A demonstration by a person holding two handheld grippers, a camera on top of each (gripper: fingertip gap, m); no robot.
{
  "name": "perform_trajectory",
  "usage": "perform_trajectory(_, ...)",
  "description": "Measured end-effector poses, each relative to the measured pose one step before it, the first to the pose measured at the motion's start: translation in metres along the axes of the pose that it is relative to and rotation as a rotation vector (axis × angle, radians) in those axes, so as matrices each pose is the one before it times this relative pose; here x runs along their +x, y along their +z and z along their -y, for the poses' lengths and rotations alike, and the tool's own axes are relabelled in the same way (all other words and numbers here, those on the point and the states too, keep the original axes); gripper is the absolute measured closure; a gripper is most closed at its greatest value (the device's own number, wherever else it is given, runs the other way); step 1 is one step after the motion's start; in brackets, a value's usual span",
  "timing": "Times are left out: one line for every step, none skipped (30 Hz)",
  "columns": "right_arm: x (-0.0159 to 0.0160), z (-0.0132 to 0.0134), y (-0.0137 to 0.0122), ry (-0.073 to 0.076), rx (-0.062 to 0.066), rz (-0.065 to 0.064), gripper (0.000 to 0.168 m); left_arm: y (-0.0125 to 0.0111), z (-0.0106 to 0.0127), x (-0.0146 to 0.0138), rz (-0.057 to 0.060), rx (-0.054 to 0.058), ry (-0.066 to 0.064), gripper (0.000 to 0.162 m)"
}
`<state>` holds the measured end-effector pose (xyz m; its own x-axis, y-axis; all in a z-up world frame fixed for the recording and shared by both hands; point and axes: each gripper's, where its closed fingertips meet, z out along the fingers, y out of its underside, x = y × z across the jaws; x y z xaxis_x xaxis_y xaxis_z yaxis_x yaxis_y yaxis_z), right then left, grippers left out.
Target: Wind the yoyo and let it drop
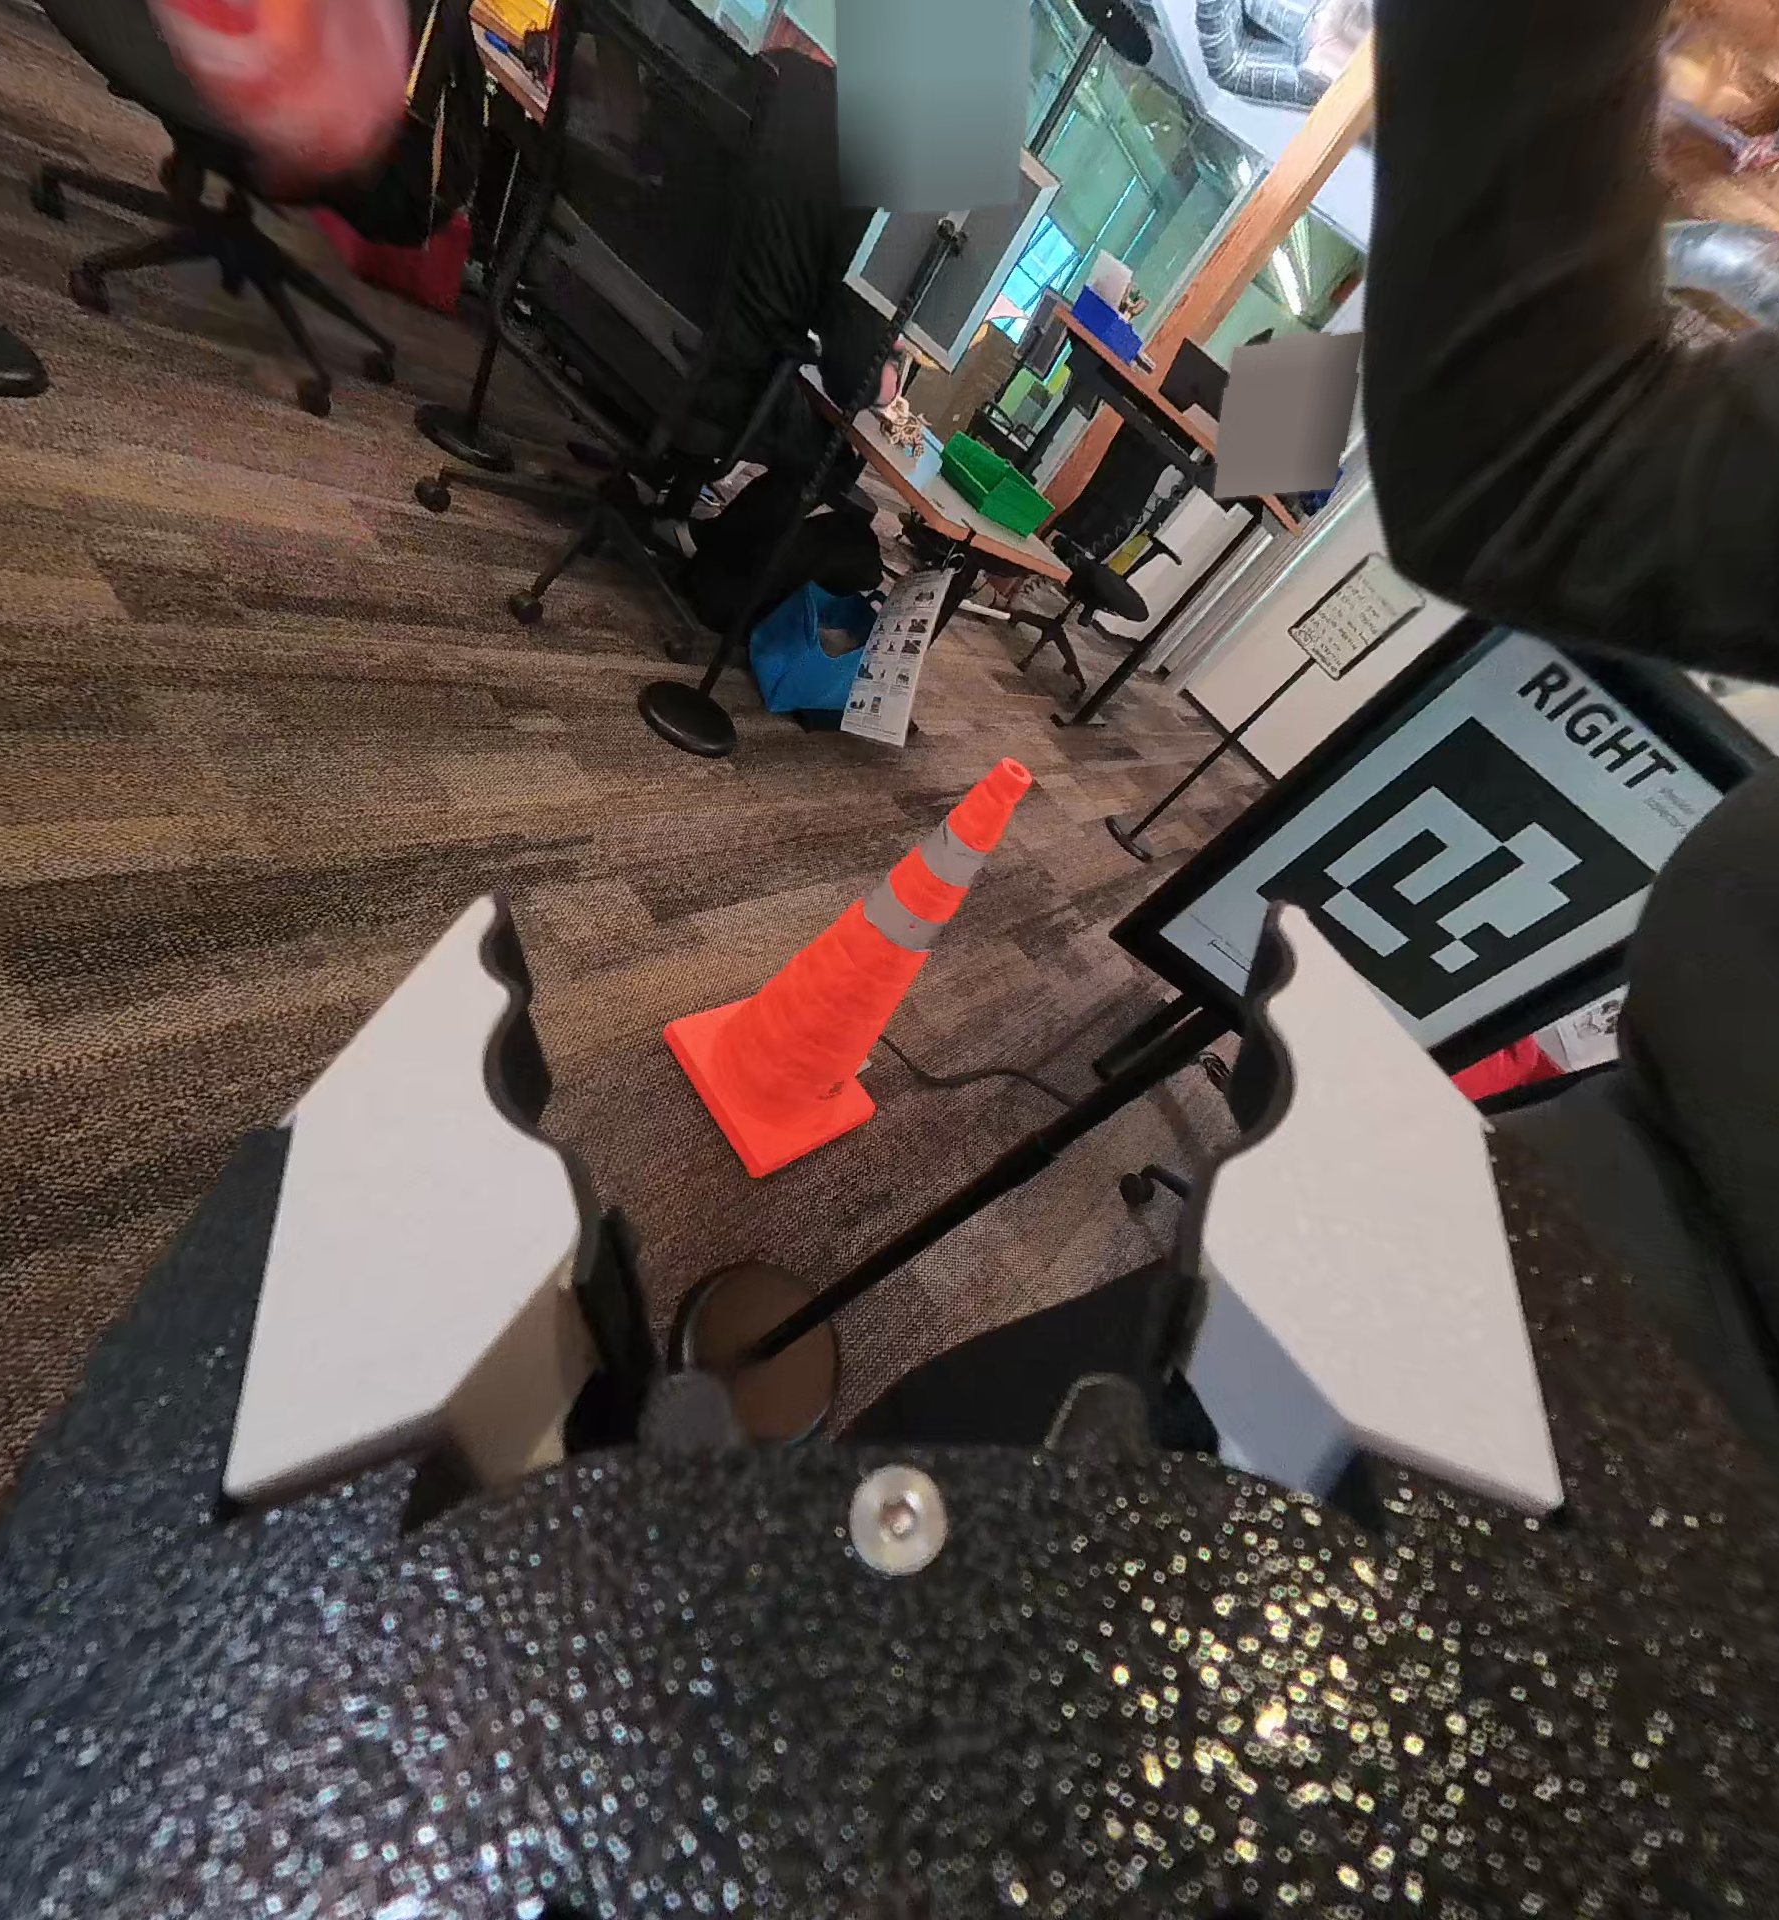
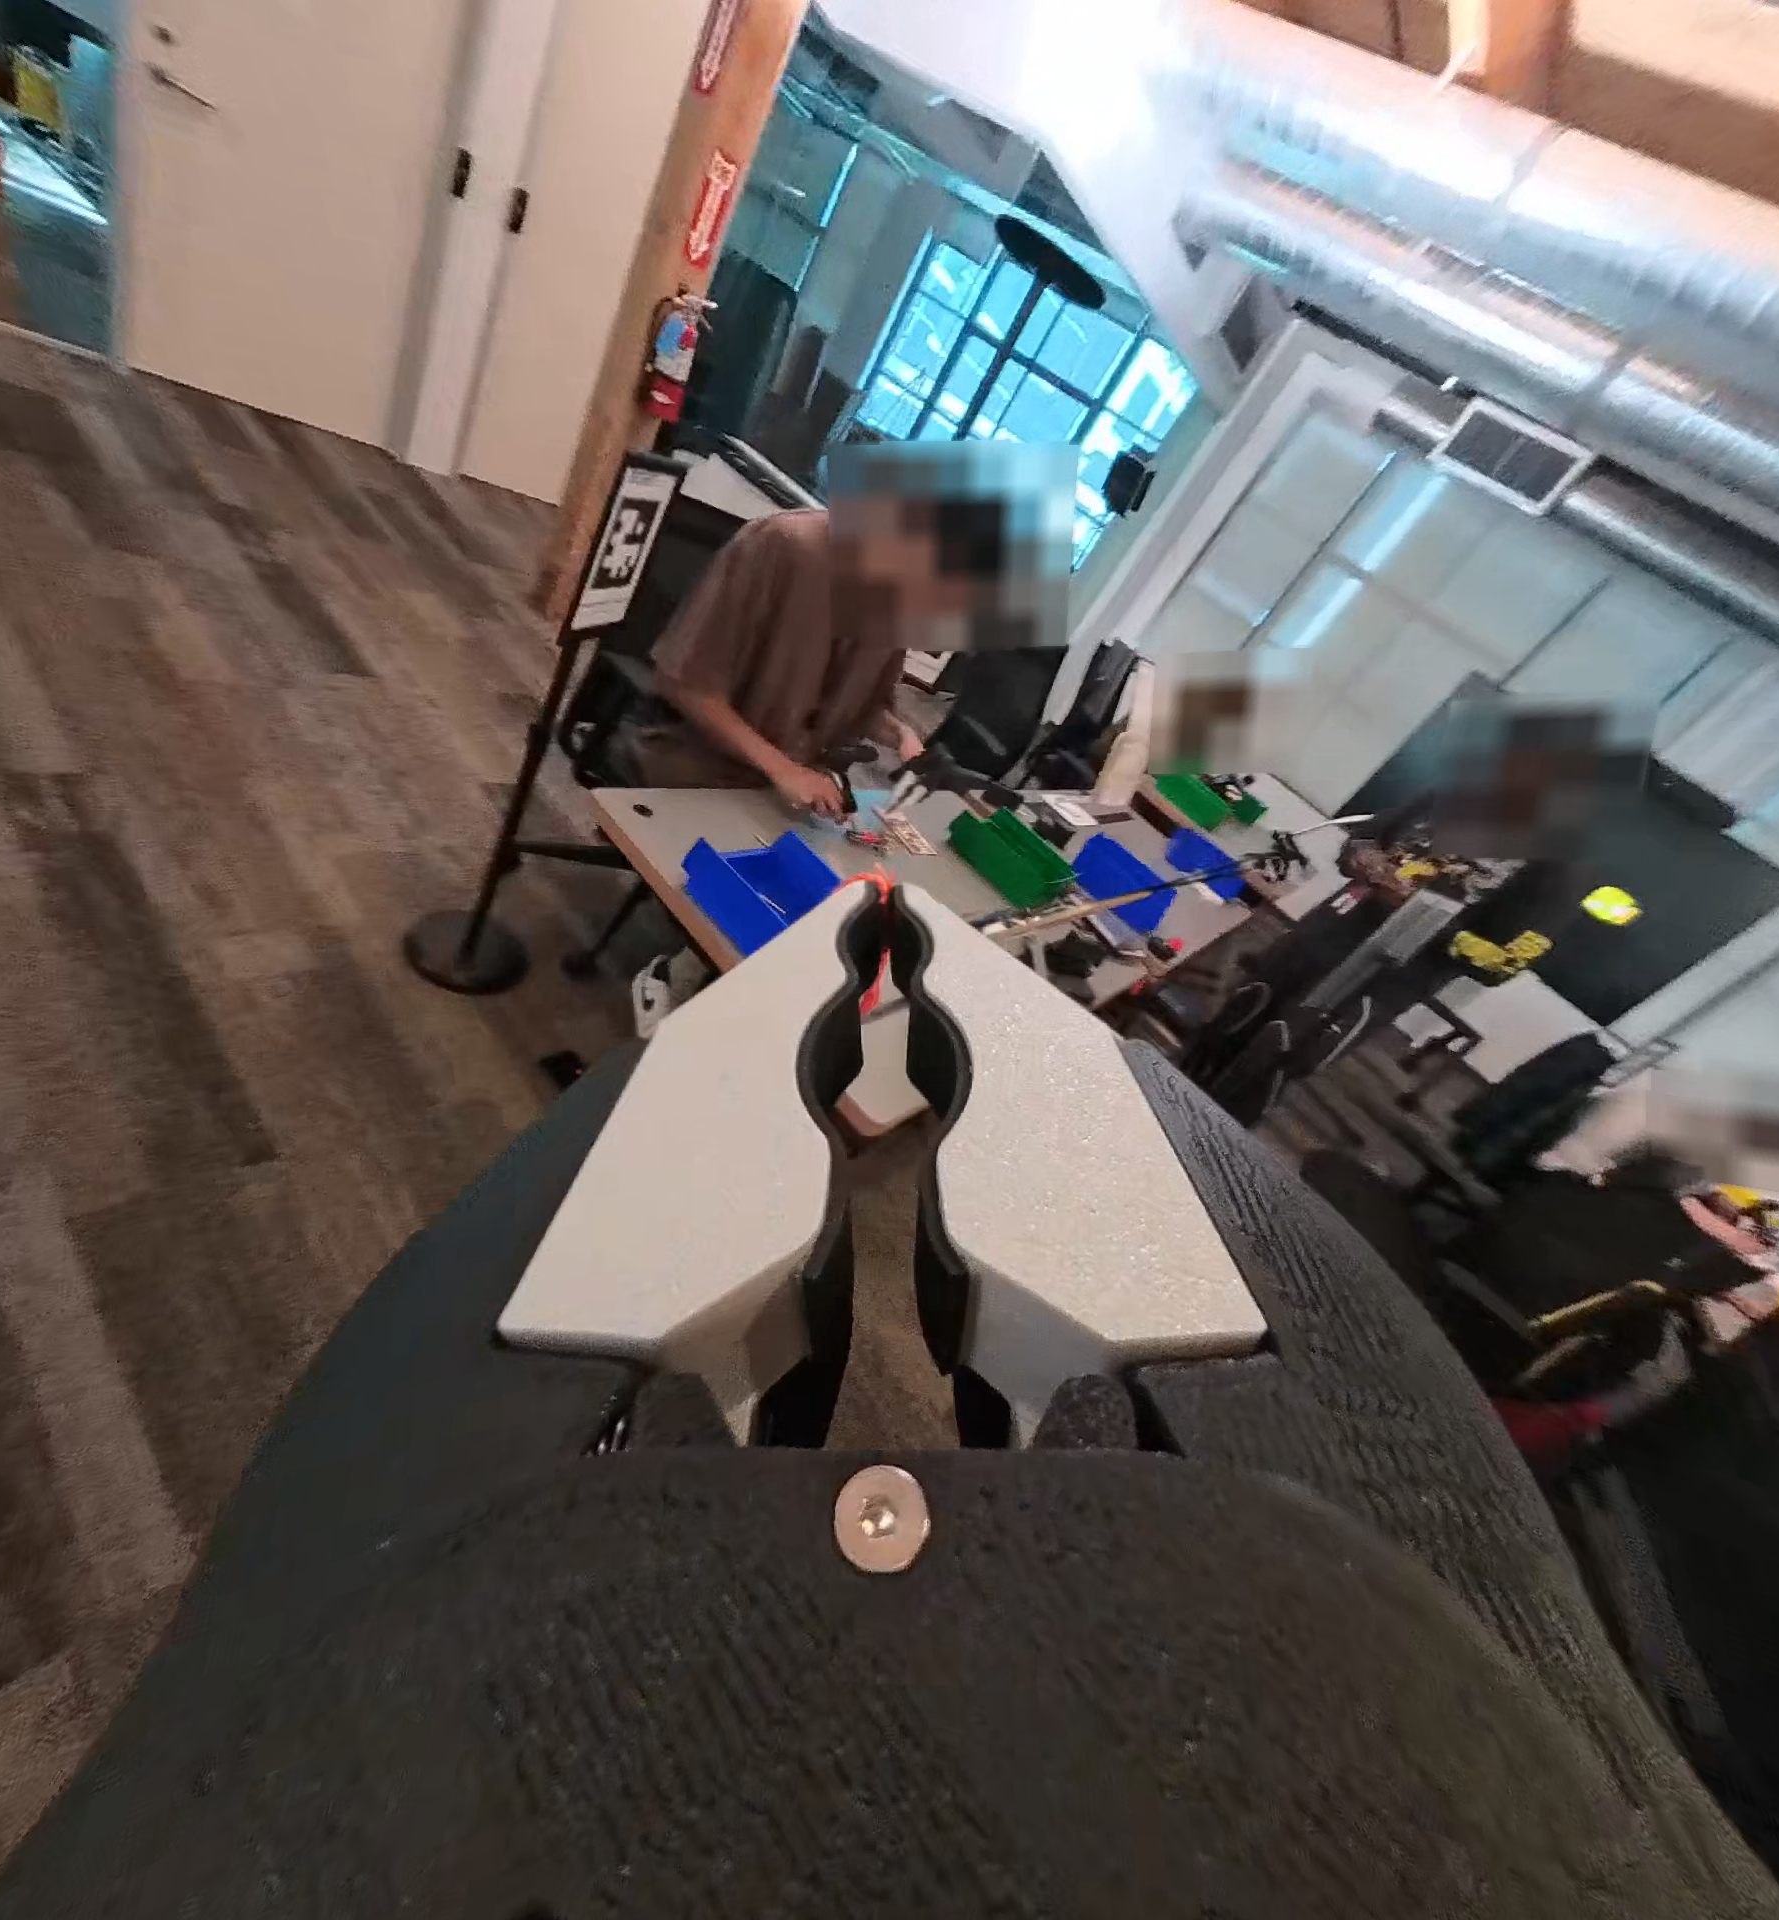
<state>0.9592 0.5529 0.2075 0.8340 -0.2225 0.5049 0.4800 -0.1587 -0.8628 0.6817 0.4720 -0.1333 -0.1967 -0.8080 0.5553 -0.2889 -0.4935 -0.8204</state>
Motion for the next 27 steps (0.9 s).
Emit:
perform_trajectory(0.00229, 0.00586, 0.00602, 0.0132, 0.0011, 0.0173, 0.168, 0.00002, -0.00054, 0.00077, -0.0021, 0.0003, -0.0048, 0.029)
perform_trajectory(0.00018, 0.00533, 0.00505, 0.0238, 0.001, 0.0274, 0.168, -0.00075, 0.00024, 0.00009, -0.0016, 0.0024, -0.0043, 0.028)
perform_trajectory(-0.002, 0.00557, 0.00416, 0.0251, 0.0069, 0.0304, 0.168, -0.0005, 0.00092, 0.00042, 0.0001, 0.0049, -0.0011, 0.029)
perform_trajectory(-0.00211, 0.00438, 0.00424, 0.0123, 0.0023, 0.0219, 0.168, -0.00089, 0.00113, 0.00063, 0.002, 0.0073, 0.0032, 0.028)
perform_trajectory(-0.00158, 0.00125, 0.00332, -0.0059, -0.0025, 0.0008, 0.168, -0.00096, 0.00182, 0.0011, 0.0047, 0.0082, 0.0072, 0.028)
perform_trajectory(-0.00077, 0.00015, 0.00193, -0.0184, -0.0045, -0.0102, 0.168, -0.00107, 0.00256, 0.00136, 0.0054, 0.0091, 0.0098, 0.028)
perform_trajectory(0.00109, 0.0016, -0.0001, -0.0159, 0.015, -0.0262, 0.168, -0.0012, 0.00375, 0.00086, 0.0055, 0.0115, 0.0109, 0.028)
perform_trajectory(-0.00349, -0.0017, -0.00011, -0.0112, -0.0057, 0.0036, 0.168, -0.0008, 0.00428, 0.00242, 0.0056, 0.0124, 0.0102, 0.028)
perform_trajectory(-0.00209, -0.00256, -0.00117, -0.0012, -0.0051, -0.0084, 0.168, -0.002, 0.00426, 0.0014, 0.0031, 0.0118, 0.0125, 0.028)
perform_trajectory(0.00053, -0.00333, -0.00184, -0.0187, 0.001, -0.0313, 0.168, -0.00165, 0.00345, 0.00115, 0.0029, 0.0104, 0.0137, 0.028)
perform_trajectory(0.0003, -0.006, -0.00196, -0.0262, -0.0092, -0.0315, 0.168, -0.00183, 0.00348, 0.00177, 0.0032, 0.009, 0.0137, 0.028)
perform_trajectory(-0.00273, -0.00894, -0.00234, -0.0154, -0.0187, -0.0163, 0.168, -0.00254, 0.00347, 0.00172, 0.0015, 0.0065, 0.0117, 0.028)
perform_trajectory(-0.00429, -0.01118, -0.00279, -0.003, -0.0195, -0.0091, 0.168, -0.00197, 0.00248, 0.00126, 0.0001, 0.0044, 0.0086, 0.028)
perform_trajectory(-0.0061, -0.01354, -0.0027, 0.0054, -0.0218, -0.0057, 0.168, -0.00077, 0.00194, 0.00003, 0.0005, 0.0043, 0.0063, 0.028)
perform_trajectory(-0.00698, -0.01769, -0.0032, 0.0093, -0.0312, -0.0016, 0.168, -0.00303, 0.00113, 0.00128, -0.0005, 0.0052, 0.0046, 0.028)
perform_trajectory(-0.00953, -0.02042, -0.00174, 0.0138, -0.0322, 0.0048, 0.168, -0.00198, 0.00078, 0.00069, -0.0007, 0.0063, 0.0021, 0.028)
perform_trajectory(-0.01256, -0.02248, -0.00063, 0.0223, -0.0313, 0.018, 0.168, -0.00184, 0.0006, 0.00084, -0.003, 0.0059, -0.0003, 0.028)
perform_trajectory(-0.01367, -0.02432, 0.00087, 0.0311, -0.0321, 0.0221, 0.168, -0.0015, 0.00117, 0.0014, -0.0063, 0.0061, -0.0008, 0.028)
perform_trajectory(-0.01512, -0.02735, 0.00355, 0.0318, -0.042, 0.0284, 0.168, -0.00005, 0.00024, 0.00104, -0.0061, 0.004, -0.0002, 0.028)
perform_trajectory(-0.01453, -0.02831, 0.00491, 0.0298, -0.0474, 0.0275, 0.168, 0.00016, -0.00034, 0.00084, -0.0033, 0.0001, 0.0012, 0.028)
perform_trajectory(-0.01345, -0.02691, 0.00624, 0.0236, -0.0423, 0.0228, 0.168, 0.00047, -0.00041, 0.0006, -0.0031, -0.0043, 0.0024, 0.028)
perform_trajectory(-0.01152, -0.02552, 0.008, 0.016, -0.0415, 0.0173, 0.168, 0.0, -0.00032, 0.00082, -0.0039, -0.0059, 0.0013, 0.028)
perform_trajectory(-0.01058, -0.02437, 0.00992, 0.0136, -0.0449, 0.0171, 0.168, 0.00053, -0.00053, 0.0004, -0.0037, -0.0051, 0.0009, 0.028)
perform_trajectory(-0.00935, -0.02048, 0.00991, 0.0174, -0.039, 0.0218, 0.168, 0.00164, 0.00033, 0.00006, -0.0039, -0.0031, 0.0007, 0.028)
perform_trajectory(-0.00807, -0.01668, 0.00995, 0.0209, -0.0348, 0.0254, 0.168, 0.00139, 0.00023, 0.00079, -0.0041, -0.002, 0.0003, 0.028)
perform_trajectory(-0.00658, -0.01149, 0.00875, 0.0194, -0.0258, 0.0249, 0.168, -0.00006, 0.00005, -0.00011, -0.0039, -0.0022, -0.0002, 0.028)
perform_trajectory(-0.00588, -0.00631, 0.00767, 0.0141, -0.0188, 0.0286, 0.168, 0.00095, 0.00003, -0.00044, -0.0033, -0.0019, -0.0001, 0.028)
